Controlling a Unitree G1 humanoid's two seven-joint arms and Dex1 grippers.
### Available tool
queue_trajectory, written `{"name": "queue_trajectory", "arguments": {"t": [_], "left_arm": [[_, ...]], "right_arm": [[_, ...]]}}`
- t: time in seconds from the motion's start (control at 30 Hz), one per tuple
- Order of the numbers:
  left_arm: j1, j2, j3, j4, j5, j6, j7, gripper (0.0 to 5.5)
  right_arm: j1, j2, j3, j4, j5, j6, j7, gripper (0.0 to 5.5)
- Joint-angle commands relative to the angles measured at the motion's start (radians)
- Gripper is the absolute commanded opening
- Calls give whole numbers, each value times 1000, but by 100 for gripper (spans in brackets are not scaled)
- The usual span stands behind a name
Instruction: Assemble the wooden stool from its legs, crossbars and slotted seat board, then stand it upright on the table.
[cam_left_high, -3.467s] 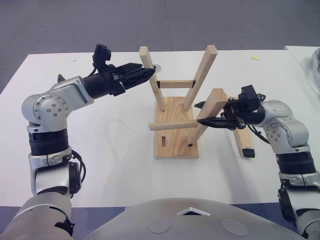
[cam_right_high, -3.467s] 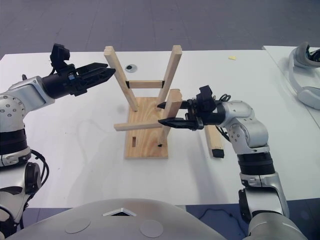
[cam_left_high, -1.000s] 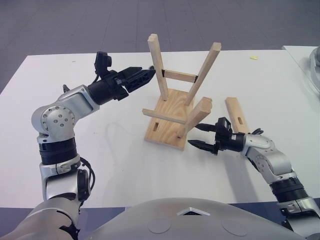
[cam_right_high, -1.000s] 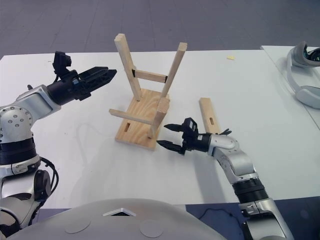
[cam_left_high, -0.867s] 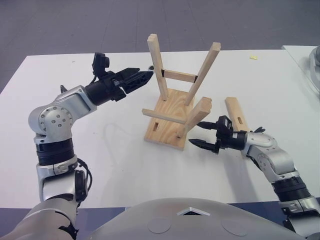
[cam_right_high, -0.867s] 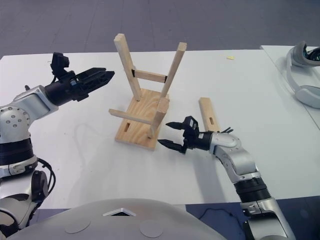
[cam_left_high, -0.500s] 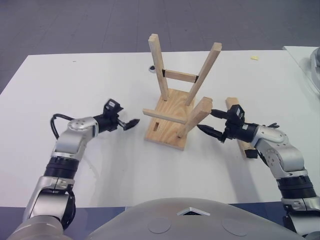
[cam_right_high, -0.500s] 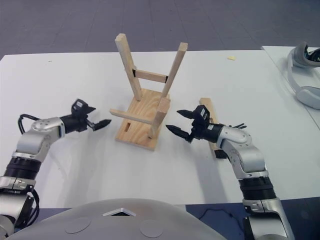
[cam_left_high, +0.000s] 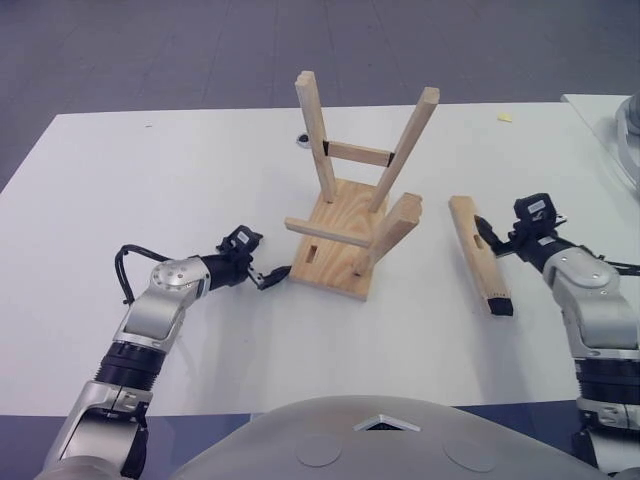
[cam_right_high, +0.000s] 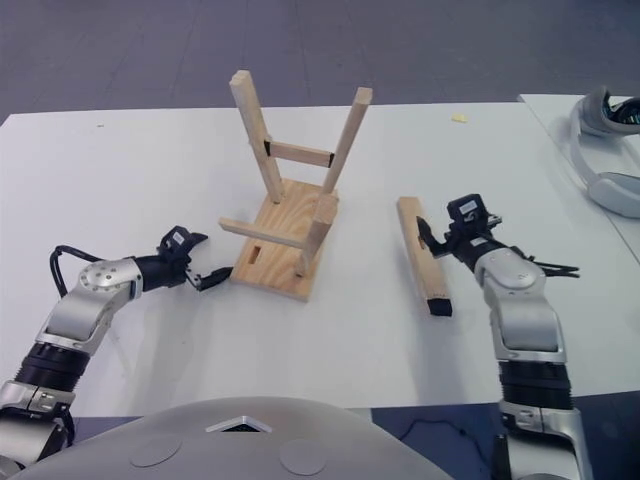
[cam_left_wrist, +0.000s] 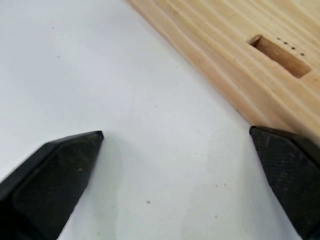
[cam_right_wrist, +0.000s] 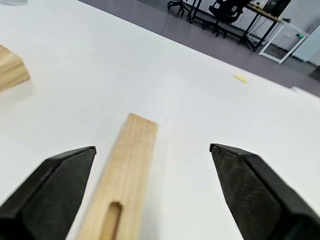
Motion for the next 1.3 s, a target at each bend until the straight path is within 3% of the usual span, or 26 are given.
{"name": "queue_trajectory", "arguments": {"t": [0.03, 0.2, 0.37, 1.03, 1.3], "left_arm": [[52, -2, 19, 63, 28, 31, 34, 540], [98, 9, 27, 6, 32, 37, 22, 540], [90, 93, -92, -79, 144, -5, -48, 540], [-74, -111, -206, -44, 144, 37, 20, 540], [-48, -64, -122, -26, 116, 31, 15, 540]], "right_arm": [[-31, 47, -46, 1, 47, 139, -46, 426], [-21, 56, -127, 41, 85, 238, -83, 426], [-39, 63, -121, 46, 77, 241, -90, 426], [-104, 43, -30, 159, 52, 192, -37, 426], [-155, -5, 47, 319, -27, 88, 15, 275]]}}
